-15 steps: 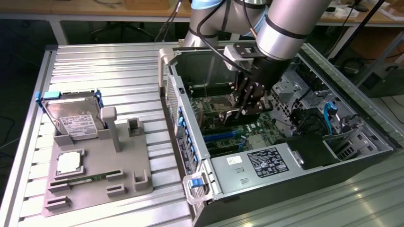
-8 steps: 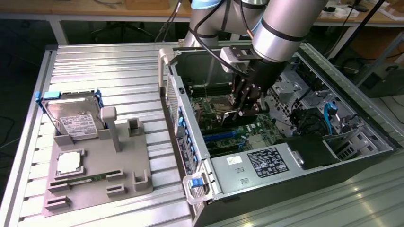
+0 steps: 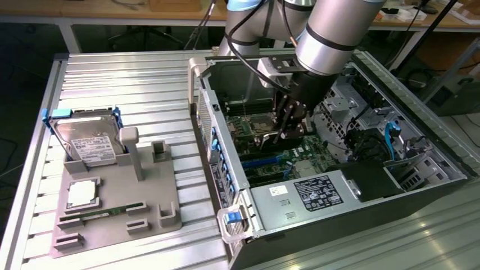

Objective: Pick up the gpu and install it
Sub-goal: 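Insert the gpu into the slot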

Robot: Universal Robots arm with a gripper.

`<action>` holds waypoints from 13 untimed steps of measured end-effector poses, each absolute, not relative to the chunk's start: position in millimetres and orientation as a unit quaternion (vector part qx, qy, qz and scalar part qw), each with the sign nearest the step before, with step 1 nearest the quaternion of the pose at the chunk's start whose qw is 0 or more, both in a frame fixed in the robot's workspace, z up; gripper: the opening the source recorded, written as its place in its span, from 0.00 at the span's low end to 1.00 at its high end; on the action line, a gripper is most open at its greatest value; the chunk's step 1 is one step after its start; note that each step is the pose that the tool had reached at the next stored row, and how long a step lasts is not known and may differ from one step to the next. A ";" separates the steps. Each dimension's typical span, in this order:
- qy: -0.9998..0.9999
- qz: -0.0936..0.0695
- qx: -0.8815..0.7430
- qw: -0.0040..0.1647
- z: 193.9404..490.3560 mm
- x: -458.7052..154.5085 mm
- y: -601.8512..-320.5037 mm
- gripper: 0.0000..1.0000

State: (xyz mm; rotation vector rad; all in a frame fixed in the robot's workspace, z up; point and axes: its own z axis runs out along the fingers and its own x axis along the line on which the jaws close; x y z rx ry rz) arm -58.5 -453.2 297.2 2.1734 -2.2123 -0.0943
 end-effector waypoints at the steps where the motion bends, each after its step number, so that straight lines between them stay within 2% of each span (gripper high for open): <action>1: -0.713 -0.030 0.700 0.019 296.9 -59.0 -452.8 0.27; 13: -0.714 -0.031 0.700 0.020 294.5 -61.2 -454.2 0.27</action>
